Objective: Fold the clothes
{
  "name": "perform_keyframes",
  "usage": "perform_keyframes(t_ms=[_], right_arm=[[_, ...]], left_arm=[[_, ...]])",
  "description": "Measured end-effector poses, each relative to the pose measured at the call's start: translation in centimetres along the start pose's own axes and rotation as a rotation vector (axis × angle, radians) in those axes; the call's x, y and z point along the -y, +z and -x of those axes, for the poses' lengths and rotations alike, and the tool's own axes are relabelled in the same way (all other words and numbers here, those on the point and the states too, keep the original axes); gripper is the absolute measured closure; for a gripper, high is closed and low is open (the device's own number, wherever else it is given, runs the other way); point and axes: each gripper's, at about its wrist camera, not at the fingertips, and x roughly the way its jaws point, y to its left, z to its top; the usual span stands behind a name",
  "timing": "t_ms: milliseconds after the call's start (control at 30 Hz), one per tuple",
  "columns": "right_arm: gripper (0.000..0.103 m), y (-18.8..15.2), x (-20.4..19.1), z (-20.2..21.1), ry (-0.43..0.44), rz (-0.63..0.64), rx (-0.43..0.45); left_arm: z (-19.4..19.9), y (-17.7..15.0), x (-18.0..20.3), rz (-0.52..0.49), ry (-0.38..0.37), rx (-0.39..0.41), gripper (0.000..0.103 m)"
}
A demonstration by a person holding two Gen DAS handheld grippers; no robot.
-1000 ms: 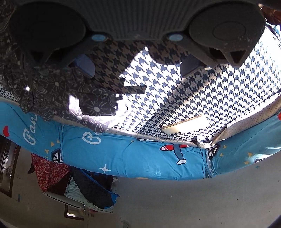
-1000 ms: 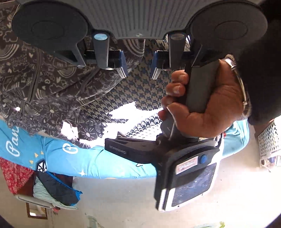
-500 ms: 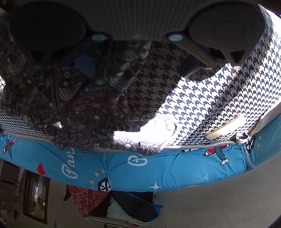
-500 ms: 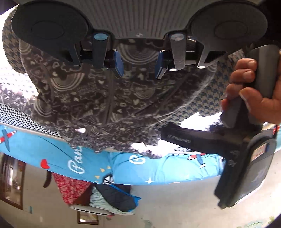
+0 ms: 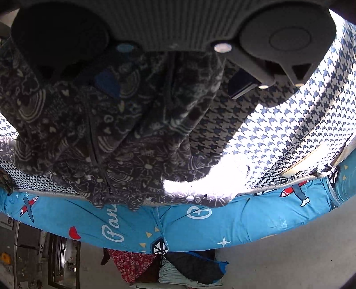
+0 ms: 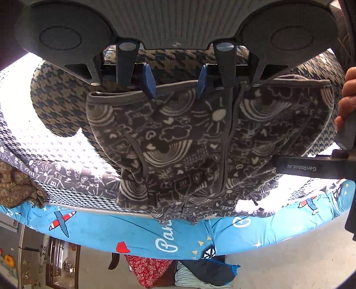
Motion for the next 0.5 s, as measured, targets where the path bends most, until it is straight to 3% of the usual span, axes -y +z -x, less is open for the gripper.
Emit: perform_keyframes(t_ms=[167,333,500], right_arm=[[0.062,-1.0,1.9,0.0,-0.104,-0.022,-0.038],[0.05,-1.4,4.1,-1.0,-0.194,-0.096,-0.049],[0.042,-0.6,4.5,-1.7,-0.226,-0.098,0.024]], left_arm=[[-0.3,-0.4,0.1,0.003,-0.013,-0.008,0.0],[-0.7,-0.7,0.2,0.003,-0.008,-0.017,0.0],[-0.9,-0.7,-0.1,0.016,-0.003,-0.024,0.0]])
